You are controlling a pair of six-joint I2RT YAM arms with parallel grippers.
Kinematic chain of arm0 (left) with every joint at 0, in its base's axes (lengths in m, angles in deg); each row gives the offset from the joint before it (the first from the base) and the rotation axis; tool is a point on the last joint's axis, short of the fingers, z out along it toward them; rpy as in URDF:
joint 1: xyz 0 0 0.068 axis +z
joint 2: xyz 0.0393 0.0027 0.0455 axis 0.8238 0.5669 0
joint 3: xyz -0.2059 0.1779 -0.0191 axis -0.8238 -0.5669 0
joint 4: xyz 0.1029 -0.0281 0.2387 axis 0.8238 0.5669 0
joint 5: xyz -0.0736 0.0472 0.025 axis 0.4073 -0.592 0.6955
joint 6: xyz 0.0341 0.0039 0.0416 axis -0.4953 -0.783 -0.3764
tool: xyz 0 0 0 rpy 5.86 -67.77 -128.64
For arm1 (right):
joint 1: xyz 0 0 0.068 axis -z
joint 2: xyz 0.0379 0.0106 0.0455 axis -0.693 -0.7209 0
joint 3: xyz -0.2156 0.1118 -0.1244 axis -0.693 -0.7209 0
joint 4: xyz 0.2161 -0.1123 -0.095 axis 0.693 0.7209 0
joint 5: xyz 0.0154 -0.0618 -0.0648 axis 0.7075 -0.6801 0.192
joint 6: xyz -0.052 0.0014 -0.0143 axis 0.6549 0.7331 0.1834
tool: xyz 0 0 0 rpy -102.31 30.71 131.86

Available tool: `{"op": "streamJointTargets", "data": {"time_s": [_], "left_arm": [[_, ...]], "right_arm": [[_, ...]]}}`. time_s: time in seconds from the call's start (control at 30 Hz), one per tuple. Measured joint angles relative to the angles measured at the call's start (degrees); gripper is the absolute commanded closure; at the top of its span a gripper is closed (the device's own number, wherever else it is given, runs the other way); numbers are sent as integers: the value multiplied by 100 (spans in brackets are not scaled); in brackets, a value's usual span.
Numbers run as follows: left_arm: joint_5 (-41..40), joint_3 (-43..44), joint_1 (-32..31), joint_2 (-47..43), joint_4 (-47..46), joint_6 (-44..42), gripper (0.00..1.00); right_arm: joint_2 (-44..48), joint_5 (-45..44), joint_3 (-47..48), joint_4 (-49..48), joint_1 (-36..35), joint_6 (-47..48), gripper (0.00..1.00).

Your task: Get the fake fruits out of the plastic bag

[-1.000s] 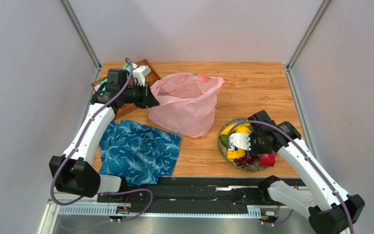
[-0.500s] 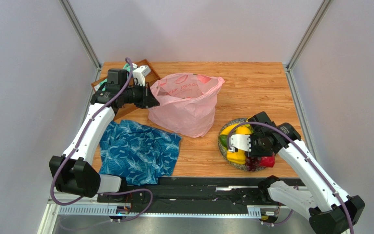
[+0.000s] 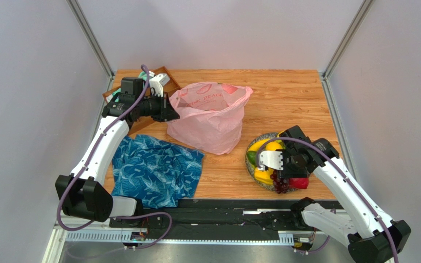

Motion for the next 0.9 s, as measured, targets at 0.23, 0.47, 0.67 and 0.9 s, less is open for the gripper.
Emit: {"op": "streamJointTargets", "data": {"time_s": [0.23,0.47,0.67,0.9], "left_arm": [[7,0,0,0,-2,0,45],[-116,111,2,0,142,-48,1],[-308,822,4,0,374,-345,1],[-914,1357,7,-98,566,-846,1]], "right_arm": [[105,-59,13,2,2,-7,25],[870,-181,275,-74,70,-90,0],[857,-170,920,-673,791,-1003,0],[-1054,487,2450,-1582,2114,-3351,0]]}}
